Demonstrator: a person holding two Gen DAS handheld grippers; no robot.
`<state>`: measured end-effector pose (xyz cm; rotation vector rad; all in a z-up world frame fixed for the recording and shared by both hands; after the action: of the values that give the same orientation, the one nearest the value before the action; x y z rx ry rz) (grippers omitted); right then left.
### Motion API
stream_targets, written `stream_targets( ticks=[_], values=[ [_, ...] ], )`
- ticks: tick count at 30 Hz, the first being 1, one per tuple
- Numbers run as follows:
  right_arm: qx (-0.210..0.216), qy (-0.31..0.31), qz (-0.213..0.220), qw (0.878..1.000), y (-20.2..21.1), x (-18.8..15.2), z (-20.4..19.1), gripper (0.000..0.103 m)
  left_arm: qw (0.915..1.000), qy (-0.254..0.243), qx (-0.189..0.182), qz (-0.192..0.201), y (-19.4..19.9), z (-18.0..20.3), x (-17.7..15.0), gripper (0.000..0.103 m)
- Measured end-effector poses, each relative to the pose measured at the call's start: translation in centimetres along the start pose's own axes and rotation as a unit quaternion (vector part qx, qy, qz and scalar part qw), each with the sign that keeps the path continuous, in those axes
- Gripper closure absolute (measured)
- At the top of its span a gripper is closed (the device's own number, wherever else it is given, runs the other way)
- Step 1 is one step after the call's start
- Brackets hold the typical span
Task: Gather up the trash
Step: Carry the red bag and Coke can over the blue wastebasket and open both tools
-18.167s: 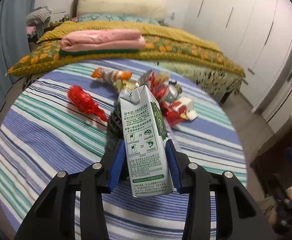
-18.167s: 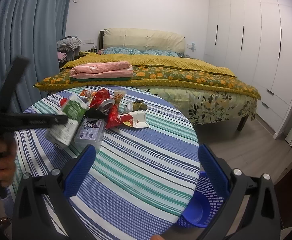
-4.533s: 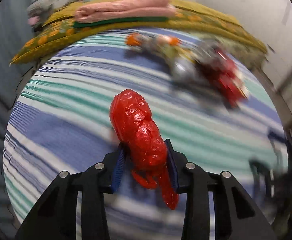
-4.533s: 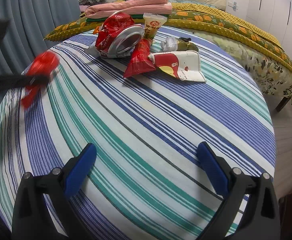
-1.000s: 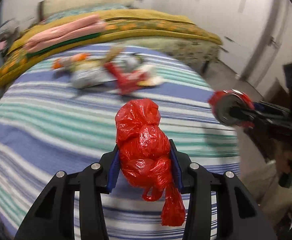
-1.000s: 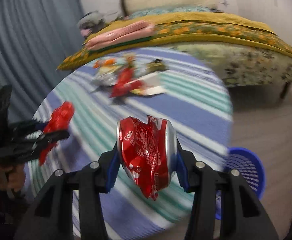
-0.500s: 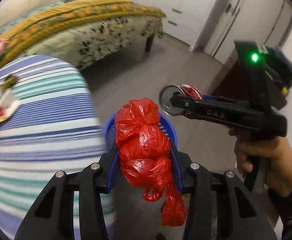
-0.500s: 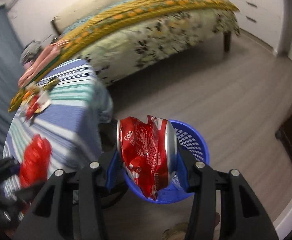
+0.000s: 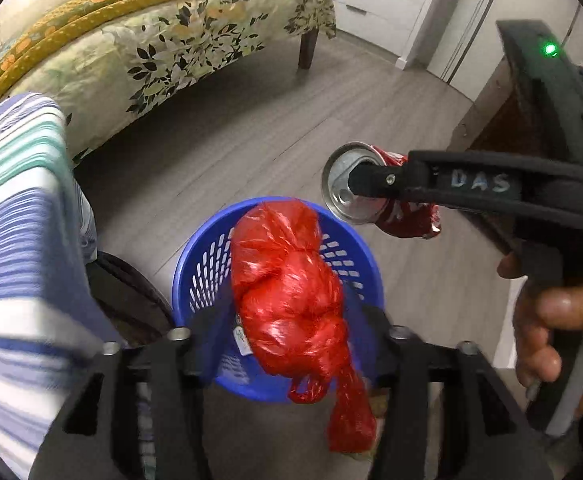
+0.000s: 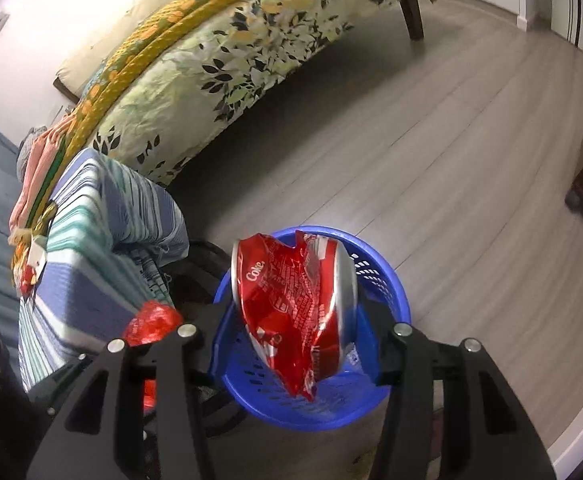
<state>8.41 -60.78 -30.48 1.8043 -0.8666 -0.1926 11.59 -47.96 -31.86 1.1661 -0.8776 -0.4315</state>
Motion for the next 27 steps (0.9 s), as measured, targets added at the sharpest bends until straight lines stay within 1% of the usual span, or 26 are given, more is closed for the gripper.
stream_targets(
  ticks=[1, 3, 5, 7, 11, 13, 15, 17, 18, 20, 21, 22, 23, 24, 26, 27],
  values=[
    [0.003, -0.007, 0.006, 1.0, 0.0, 0.2, 0.2, 0.034, 1.0, 0.0, 0.007, 0.001, -0.6, -0.1, 0.3, 0.032],
    [0.003, -0.015, 0.013, 1.0, 0.5, 0.4, 0.5, 0.033, 0.9999, 0.001, 0.012, -0.004, -1.0, -0.1, 0.3, 0.031],
    [0.003, -0.023, 0.029, 0.999, 1.5, 0.9, 0.8, 0.033, 1.0, 0.0, 0.008, -0.004, -0.6, 0.1, 0.3, 0.031],
    [-0.005, -0.027, 0.048, 0.998, 2.7, 1.4, 1.2, 0.028, 0.9999, -0.006, 0.005, 0.006, 0.7, 0.5, 0.2, 0.028],
    [-0.034, -0.019, 0.087, 0.995, 5.0, 1.7, 1.2, 0.023, 0.9993, -0.017, -0.003, 0.035, 4.9, 0.8, -0.6, 0.025],
    [-0.056, -0.002, 0.107, 0.993, 6.0, 1.4, 0.5, 0.017, 0.9983, -0.014, -0.005, 0.056, 7.9, 0.1, -1.3, 0.022],
    [-0.069, 0.02, 0.118, 0.99, 6.3, 1.0, -0.7, 0.017, 0.9971, -0.008, 0.001, 0.075, 10.8, -1.2, -2.6, 0.02],
    [-0.083, 0.063, 0.128, 0.986, 6.6, -0.1, -3.2, 0.016, 0.9962, 0.0, 0.012, 0.086, 12.7, -2.7, -4.0, 0.017],
    [-0.088, 0.085, 0.131, 0.984, 6.6, -0.7, -4.5, 0.016, 0.9954, 0.007, 0.023, 0.093, 13.8, -4.0, -5.0, 0.017],
    [-0.094, 0.148, 0.134, 0.975, 6.3, -2.4, -8.4, 0.016, 0.9936, 0.031, 0.046, 0.098, 15.7, -7.0, -7.2, 0.016],
    [-0.095, 0.169, 0.134, 0.972, 6.1, -3.0, -10.0, 0.016, 0.9917, 0.053, 0.063, 0.099, 16.7, -9.5, -8.9, 0.016],
    [-0.092, 0.202, 0.135, 0.966, 5.7, -4.3, -12.6, 0.016, 0.9902, 0.066, 0.074, 0.098, 17.2, -11.1, -9.8, 0.016],
    [-0.087, 0.217, 0.133, 0.963, 5.5, -5.2, -14.1, 0.016, 0.9873, 0.085, 0.093, 0.097, 18.0, -13.5, -11.3, 0.016],
    [-0.074, 0.24, 0.126, 0.96, 5.0, -6.6, -16.6, 0.016, 0.9845, 0.101, 0.108, 0.094, 18.5, -15.5, -12.6, 0.016],
    [-0.052, 0.272, 0.112, 0.954, 4.1, -9.1, -20.3, 0.015, 0.9795, 0.125, 0.13, 0.091, 19.4, -18.7, -14.7, 0.016],
    [-0.039, 0.296, 0.1, 0.949, 3.4, -10.6, -22.8, 0.015, 0.9746, 0.144, 0.148, 0.087, 19.9, -21.3, -16.1, 0.016]
  ],
)
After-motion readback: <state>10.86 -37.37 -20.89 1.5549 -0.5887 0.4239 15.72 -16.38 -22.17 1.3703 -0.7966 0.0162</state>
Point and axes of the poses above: each gripper's, at about its wrist camera, not at the fingertips, and y roughly against the way its jaws point, z to its right, x to its top, the point moved 9 cm from there along -y, roughly the way its jaws point, and after that the axes turned 6 degrees about -z, right-handed, at the moved point
